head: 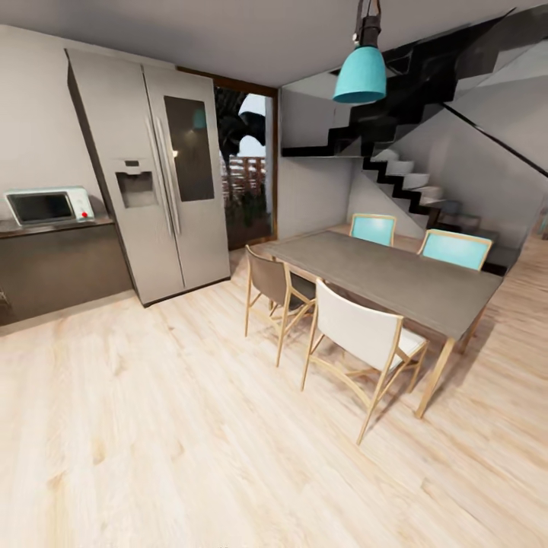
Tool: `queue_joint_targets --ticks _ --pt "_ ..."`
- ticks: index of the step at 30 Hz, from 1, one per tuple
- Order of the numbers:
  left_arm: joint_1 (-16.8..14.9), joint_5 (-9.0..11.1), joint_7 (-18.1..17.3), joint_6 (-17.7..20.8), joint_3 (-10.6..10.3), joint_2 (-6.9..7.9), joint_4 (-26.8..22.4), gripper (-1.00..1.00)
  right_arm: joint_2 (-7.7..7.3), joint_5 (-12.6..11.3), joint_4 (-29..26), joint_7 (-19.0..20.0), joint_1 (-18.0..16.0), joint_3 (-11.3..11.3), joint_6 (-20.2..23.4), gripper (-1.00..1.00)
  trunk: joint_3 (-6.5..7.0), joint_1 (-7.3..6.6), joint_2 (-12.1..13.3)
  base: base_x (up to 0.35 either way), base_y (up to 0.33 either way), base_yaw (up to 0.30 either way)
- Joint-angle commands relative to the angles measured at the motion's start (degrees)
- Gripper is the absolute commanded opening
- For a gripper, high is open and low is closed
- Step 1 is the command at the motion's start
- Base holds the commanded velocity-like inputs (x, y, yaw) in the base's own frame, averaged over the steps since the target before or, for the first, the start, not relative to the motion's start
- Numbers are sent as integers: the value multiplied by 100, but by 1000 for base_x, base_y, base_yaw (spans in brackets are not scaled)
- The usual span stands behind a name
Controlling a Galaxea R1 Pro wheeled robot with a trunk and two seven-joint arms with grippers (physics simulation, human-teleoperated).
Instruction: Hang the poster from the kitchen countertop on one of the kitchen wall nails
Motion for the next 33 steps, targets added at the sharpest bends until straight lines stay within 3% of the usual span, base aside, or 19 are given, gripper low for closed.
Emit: queue_joint_targets --ticks 1,33 --pt "2 0 2 -9 15 -5 -6 100 0 60 5 -38 -4 3 -11 100 -8 0 -2 0 0 249" --pt "2 0 2 -9 21 -5 -6 100 10 68 13 -42 -4 12 -12 100 -127 0 -2 0 0 249"
